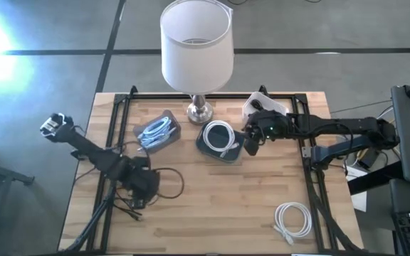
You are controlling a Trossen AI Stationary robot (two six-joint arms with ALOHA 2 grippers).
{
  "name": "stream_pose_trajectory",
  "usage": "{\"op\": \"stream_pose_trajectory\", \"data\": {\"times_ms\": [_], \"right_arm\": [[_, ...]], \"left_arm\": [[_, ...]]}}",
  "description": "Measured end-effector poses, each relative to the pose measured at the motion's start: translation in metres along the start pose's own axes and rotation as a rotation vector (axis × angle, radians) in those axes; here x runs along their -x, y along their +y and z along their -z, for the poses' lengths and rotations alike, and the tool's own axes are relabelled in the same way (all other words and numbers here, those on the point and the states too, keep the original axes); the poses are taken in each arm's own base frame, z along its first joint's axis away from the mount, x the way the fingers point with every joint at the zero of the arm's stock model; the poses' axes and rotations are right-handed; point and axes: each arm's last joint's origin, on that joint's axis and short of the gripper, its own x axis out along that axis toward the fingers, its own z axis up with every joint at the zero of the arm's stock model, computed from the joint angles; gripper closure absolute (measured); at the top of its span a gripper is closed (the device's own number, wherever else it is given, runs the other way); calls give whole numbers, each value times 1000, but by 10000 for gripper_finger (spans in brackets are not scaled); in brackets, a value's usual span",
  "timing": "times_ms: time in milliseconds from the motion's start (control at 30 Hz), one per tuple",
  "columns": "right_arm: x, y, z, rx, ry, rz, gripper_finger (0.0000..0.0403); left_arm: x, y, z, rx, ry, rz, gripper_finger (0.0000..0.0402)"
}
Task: Pick & Place USB Port
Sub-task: Put the black charger cable into the white bin
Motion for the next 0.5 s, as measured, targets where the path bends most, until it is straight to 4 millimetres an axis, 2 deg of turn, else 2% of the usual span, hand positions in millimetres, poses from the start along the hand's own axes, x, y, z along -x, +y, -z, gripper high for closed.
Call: {"op": "stream_pose_trajectory", "data": {"times_ms": [133, 300, 500], "right_arm": [[1, 8, 1, 15, -11, -30, 289], [2, 13, 4, 30, -9, -46, 289], [2, 14, 4, 35, -7, -52, 297]], "left_arm": [[-7, -8, 22, 92, 124, -45, 227], [-23, -16, 45, 111, 265, -19, 227], [-47, -14, 68, 177, 436, 7, 227]]}}
